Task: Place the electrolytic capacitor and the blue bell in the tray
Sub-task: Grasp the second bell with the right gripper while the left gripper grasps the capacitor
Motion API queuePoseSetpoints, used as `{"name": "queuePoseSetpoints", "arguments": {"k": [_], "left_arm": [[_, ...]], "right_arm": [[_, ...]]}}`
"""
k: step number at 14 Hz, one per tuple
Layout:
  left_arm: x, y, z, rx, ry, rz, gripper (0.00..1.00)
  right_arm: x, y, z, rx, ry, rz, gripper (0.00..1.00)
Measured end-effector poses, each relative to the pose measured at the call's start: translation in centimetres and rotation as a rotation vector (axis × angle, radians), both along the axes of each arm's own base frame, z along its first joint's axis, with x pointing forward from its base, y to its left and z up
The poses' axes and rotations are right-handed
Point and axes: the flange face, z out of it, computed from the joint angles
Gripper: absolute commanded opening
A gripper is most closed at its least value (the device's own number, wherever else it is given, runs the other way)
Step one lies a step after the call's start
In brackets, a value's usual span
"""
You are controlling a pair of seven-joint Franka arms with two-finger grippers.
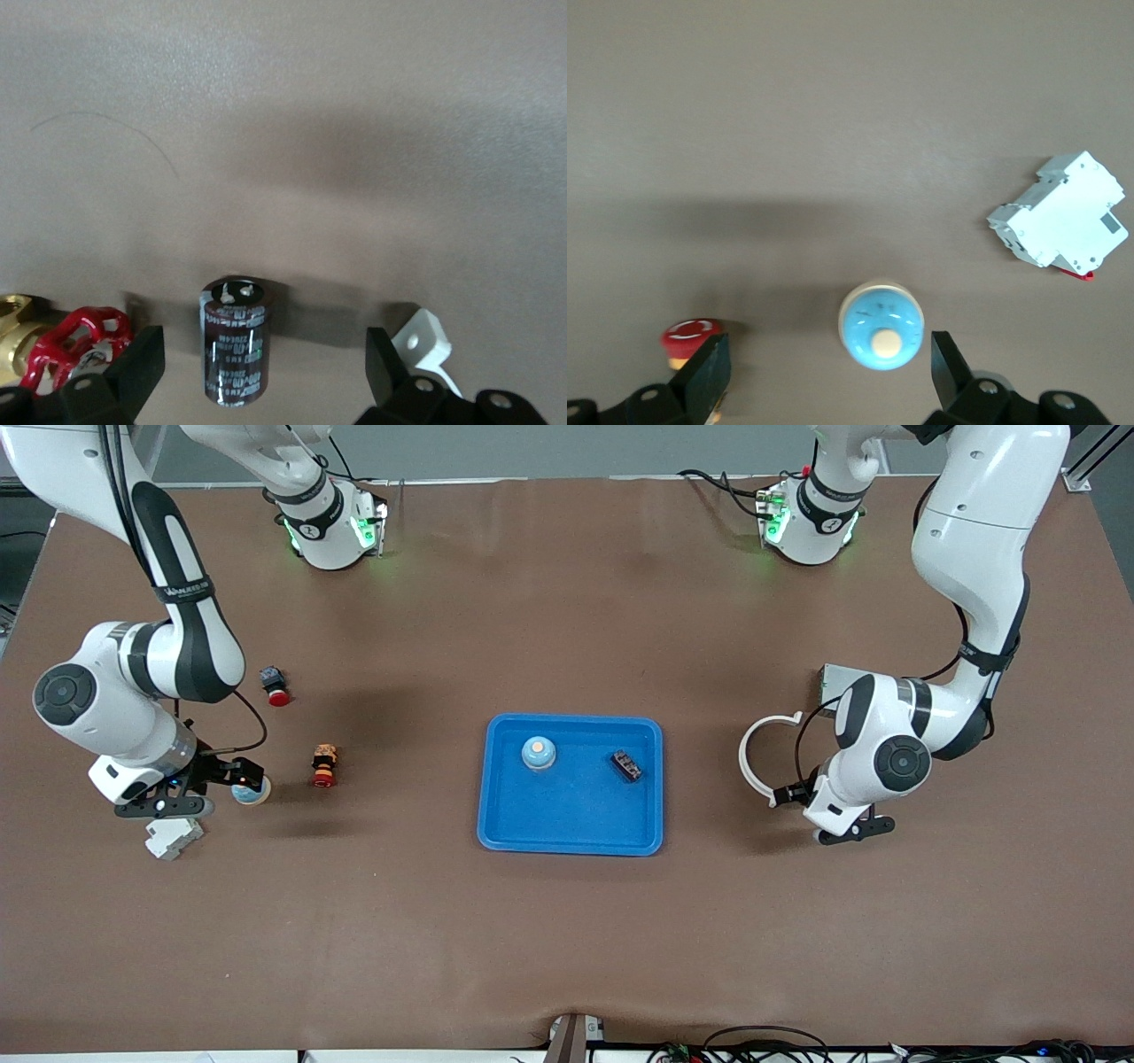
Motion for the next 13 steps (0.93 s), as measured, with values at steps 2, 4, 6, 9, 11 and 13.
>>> {"name": "queuePoseSetpoints", "arguments": {"k": [2, 4, 6, 9, 11, 13], "left_arm": [[-0.2, 0.2, -0.3, 0.000, 0.003, 0.002, 1.00], [-0.3, 0.3, -0.4, 0.000, 0.004, 0.004, 0.68], [-0.3, 0.4, -0.5, 0.001, 0.005, 0.006, 0.27], [-0.2, 0.2, -0.2, -0.001, -0.003, 0.003, 0.00], [0.0, 0.1, 0.1, -0.002, -0.008, 0.002, 0.00], [0.3, 0.4, 0.5, -0.002, -0.016, 0.006, 0.00]], "right_arm": [[-0.9, -0.5, -1.8, -0.001, -0.011, -0.005, 1.00], [-1.3, -0.8, -3.3, -0.003, -0.015, -0.009, 1.00], [-1.5, -1.2, -4.6, -0.004, -0.011, -0.017, 1.00], [-2.0, -1.8, -6.2, -0.006, -0.015, -0.025, 1.00], [-2.3, -2.4, -7.1, -0.008, -0.010, -0.027, 1.00], [-2.6, -3.3, -8.1, -0.009, -0.003, -0.032, 1.00]]}}
